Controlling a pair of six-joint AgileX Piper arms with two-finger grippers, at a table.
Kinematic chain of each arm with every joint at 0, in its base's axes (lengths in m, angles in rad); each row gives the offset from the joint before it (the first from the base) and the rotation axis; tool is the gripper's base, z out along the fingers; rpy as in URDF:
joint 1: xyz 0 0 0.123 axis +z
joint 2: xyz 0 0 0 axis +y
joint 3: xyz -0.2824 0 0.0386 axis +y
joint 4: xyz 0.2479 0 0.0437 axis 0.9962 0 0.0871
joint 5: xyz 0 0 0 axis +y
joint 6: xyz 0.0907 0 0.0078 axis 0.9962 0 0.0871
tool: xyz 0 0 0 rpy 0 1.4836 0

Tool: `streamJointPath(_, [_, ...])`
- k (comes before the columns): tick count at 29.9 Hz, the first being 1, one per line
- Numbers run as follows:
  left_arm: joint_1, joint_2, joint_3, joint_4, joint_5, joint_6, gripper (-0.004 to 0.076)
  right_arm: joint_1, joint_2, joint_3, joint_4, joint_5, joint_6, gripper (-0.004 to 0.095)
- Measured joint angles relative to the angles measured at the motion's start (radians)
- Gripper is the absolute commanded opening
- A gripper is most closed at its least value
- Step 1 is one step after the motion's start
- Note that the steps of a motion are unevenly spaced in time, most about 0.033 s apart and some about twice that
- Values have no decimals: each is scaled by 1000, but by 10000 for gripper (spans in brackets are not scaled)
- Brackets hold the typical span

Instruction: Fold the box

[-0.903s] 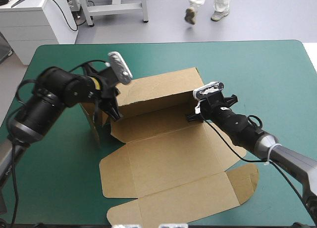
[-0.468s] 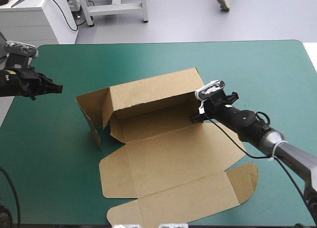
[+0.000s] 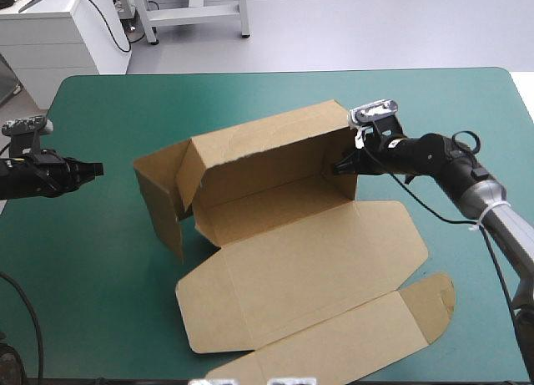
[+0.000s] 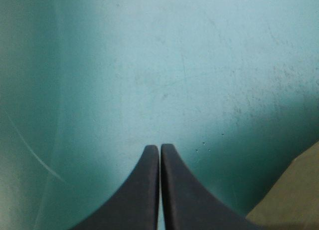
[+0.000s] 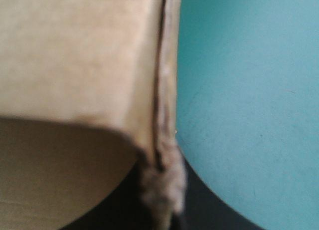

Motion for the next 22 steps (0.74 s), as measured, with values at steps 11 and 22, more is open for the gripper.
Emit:
streamJointPath(11, [0, -3, 78, -72, -63, 6, -8, 0, 70, -389, -345, 560, 487, 0])
streamJointPath(22, [0, -3, 78, -96, -67, 6, -8, 0, 115, -388, -393, 693, 540, 0])
